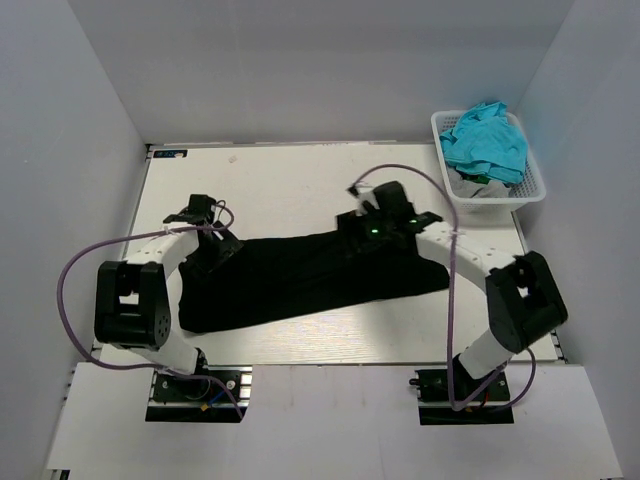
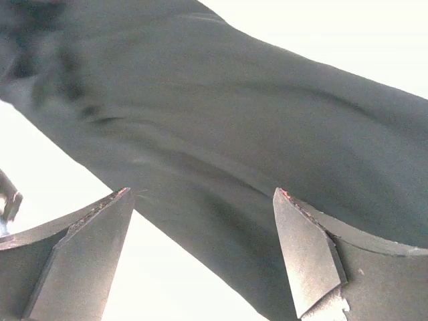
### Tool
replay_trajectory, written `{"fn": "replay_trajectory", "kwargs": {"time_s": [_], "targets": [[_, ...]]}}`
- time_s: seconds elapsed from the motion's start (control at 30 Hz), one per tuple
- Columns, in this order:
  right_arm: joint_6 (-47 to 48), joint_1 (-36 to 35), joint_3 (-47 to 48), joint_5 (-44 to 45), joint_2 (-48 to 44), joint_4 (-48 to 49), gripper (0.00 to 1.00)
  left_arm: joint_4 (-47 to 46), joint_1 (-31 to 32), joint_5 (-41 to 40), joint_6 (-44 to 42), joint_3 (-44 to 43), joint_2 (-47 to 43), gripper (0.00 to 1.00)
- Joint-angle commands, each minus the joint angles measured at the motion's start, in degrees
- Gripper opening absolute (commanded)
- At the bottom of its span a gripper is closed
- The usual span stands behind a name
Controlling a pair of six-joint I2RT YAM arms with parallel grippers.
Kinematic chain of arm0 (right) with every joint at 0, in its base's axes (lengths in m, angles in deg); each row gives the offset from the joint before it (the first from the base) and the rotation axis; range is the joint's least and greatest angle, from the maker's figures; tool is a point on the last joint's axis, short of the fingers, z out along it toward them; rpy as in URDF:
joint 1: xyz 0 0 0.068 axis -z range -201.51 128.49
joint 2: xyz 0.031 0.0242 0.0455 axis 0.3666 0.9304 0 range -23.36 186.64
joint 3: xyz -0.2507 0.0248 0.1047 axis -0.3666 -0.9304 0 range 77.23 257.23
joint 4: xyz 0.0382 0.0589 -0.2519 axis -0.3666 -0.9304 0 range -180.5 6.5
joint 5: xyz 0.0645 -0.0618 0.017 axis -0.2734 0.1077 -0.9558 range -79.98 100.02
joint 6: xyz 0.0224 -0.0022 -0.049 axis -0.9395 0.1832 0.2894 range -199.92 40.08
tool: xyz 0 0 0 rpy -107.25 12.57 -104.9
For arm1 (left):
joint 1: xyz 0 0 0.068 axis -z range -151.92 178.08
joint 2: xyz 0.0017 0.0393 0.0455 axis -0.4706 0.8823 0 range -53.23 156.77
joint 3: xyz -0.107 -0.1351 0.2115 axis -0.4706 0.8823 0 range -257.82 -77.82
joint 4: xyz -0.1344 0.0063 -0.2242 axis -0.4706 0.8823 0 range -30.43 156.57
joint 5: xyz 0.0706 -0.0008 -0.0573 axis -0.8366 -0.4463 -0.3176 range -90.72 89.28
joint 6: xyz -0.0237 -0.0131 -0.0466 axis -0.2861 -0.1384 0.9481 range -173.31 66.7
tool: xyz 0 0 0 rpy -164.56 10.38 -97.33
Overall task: Fold and stack the t-shirts
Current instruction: Fold the other side of the tshirt into a rectangle
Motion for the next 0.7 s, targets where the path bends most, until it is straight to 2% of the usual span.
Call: {"fn": "replay_trajectory", "kwargs": {"time_s": [0.0,0.13,0.3,0.57,0.67], "targets": [[8.3,-10.4,7.7,-5.6,3.9,0.8,0.9,1.1,-1.1,-5.6,1.1,1.2,-0.2,1.0],[10.0,-15.8,13.3,-9.5,10.2,1.8,0.9,0.4,-3.6,-7.8,2.4,3.4,1.9,1.0],[11.4,-23.0,21.6,-10.6,18.6,7.3,0.9,-3.4,-5.1,-2.6,2.4,6.4,4.2,1.0],[8.6,-25.8,33.5,-10.4,31.9,13.8,0.9,-4.8,-6.3,-1.7,2.4,9.8,1.0,1.0],[8.1,-27.0,39.2,-11.9,37.8,11.5,0.9,-4.3,-6.8,-1.7,2.9,10.4,0.3,1.0]]}}
